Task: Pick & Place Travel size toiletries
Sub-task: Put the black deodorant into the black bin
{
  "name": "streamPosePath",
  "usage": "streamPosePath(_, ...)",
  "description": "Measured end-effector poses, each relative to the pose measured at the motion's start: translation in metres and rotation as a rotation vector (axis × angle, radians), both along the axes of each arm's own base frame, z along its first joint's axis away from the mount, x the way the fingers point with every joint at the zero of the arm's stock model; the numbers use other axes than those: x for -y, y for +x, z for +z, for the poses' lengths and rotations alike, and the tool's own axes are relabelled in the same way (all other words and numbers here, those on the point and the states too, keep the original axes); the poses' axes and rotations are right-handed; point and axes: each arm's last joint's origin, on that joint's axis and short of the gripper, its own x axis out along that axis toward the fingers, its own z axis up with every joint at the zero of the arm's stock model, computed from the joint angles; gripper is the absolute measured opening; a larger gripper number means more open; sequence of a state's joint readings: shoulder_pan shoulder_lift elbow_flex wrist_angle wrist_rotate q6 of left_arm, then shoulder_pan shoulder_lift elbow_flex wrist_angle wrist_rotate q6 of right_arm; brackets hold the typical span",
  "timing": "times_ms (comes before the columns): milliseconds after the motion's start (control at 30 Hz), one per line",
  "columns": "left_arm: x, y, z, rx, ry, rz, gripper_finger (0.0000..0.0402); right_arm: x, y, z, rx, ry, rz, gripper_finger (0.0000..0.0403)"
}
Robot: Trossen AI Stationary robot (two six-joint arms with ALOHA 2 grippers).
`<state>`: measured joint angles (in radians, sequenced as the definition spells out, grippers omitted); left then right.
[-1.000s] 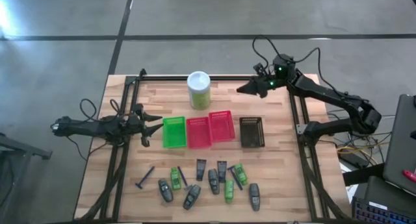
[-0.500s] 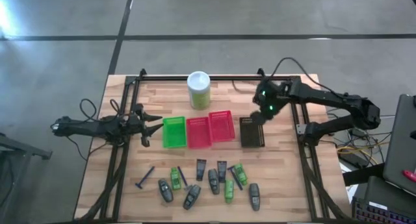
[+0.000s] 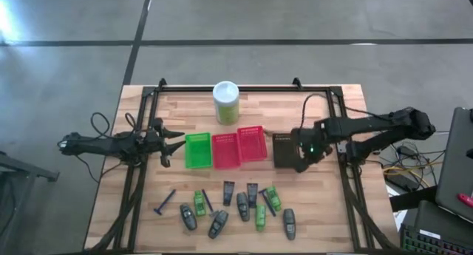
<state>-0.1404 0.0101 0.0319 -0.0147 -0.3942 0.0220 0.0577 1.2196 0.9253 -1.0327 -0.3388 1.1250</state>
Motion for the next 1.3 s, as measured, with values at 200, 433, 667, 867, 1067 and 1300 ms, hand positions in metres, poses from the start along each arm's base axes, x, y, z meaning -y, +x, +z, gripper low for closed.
streamPosePath(200,0.0,0.0,0.0,0.0,0.0,0.0,0.0156,-0.039,0.012,-0.01,-0.037,0.047,-0.031,0.0283)
streamPosePath(433,0.0,0.0,0.0,0.0,0.0,0.0,0.0156,-0.095,0.029,-0.047,-0.145,0.082,-0.033,0.0304)
streamPosePath(667,0.0,0.0,0.0,0.0,0.0,0.0,0.0156,-0.134,0.049,-0.061,-0.134,0.153,-0.09,0.0328)
streamPosePath(867,0.0,0.0,0.0,0.005,0.0,0.0,0.0156,-0.155,0.063,-0.073,-0.177,0.128,-0.135,0.0346)
streamPosePath(1067,0.0,0.0,0.0,0.005,0.0,0.0,0.0156,-0.171,0.077,-0.098,-0.24,0.077,-0.153,0.0354)
streamPosePath(1300,0.0,0.0,0.0,0.004,-0.001,0.0,0.0156,-0.18,0.087,-0.105,-0.249,0.072,-0.158,0.0333)
